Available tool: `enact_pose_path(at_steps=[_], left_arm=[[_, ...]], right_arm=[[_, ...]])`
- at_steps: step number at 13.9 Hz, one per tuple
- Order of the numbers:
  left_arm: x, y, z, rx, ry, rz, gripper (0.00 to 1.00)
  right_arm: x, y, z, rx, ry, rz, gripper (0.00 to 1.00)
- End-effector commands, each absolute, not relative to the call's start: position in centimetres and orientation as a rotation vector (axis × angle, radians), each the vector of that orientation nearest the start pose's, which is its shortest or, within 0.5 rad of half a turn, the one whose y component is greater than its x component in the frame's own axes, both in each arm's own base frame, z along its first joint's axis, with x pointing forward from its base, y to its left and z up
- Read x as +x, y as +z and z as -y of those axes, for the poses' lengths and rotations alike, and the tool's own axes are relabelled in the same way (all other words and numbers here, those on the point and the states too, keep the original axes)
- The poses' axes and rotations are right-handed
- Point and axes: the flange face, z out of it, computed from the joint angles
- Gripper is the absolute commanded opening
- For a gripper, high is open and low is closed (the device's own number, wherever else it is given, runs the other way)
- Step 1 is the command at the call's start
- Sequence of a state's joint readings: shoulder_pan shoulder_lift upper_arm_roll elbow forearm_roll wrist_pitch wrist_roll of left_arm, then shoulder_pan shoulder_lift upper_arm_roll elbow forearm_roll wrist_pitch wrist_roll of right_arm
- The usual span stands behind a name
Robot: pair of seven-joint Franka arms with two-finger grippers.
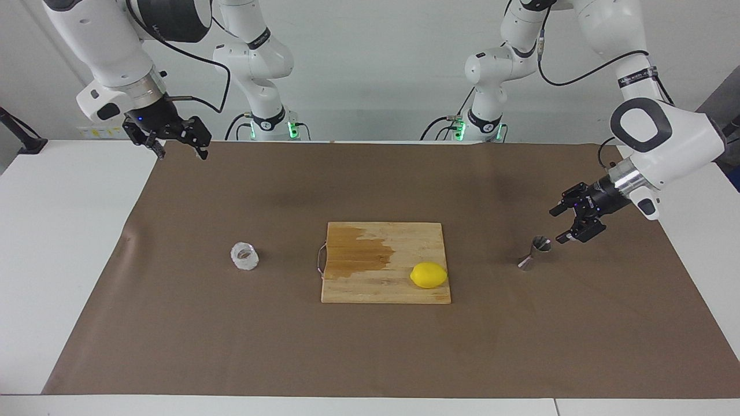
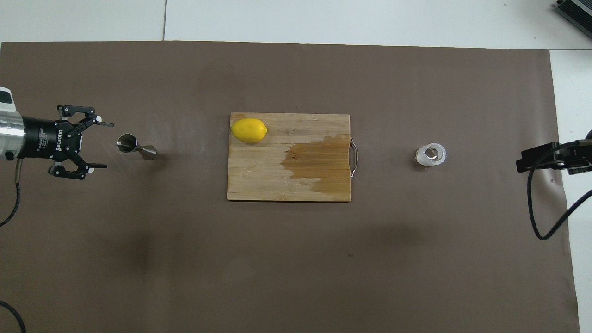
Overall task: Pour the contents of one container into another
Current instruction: 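Move the open left gripper toward the small metal cup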
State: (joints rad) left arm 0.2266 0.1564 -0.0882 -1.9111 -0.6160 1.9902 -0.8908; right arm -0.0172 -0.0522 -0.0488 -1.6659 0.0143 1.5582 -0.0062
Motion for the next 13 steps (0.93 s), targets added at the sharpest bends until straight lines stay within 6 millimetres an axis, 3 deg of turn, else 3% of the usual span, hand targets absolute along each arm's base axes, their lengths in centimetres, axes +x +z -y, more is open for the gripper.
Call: enact_pose_path(at_steps=[1,5,13], left_arm=[[58.5,40.4,-4.4,-2.739,0.507,2.42,1.0],[59.5,38.5,-5.1,-2.524,0.527,2.74,1.0],[59.0,35.5,-4.7,-2.338,0.622,2.864,1.0]], right_arm=[[53.1,61.0,3.4,-3.103,0.098,-0.105,1.0],[53.1,61.0,3.4,-3.103,0.098,-0.105,1.0],[53.1,61.0,3.4,-3.103,0.098,-0.105,1.0]])
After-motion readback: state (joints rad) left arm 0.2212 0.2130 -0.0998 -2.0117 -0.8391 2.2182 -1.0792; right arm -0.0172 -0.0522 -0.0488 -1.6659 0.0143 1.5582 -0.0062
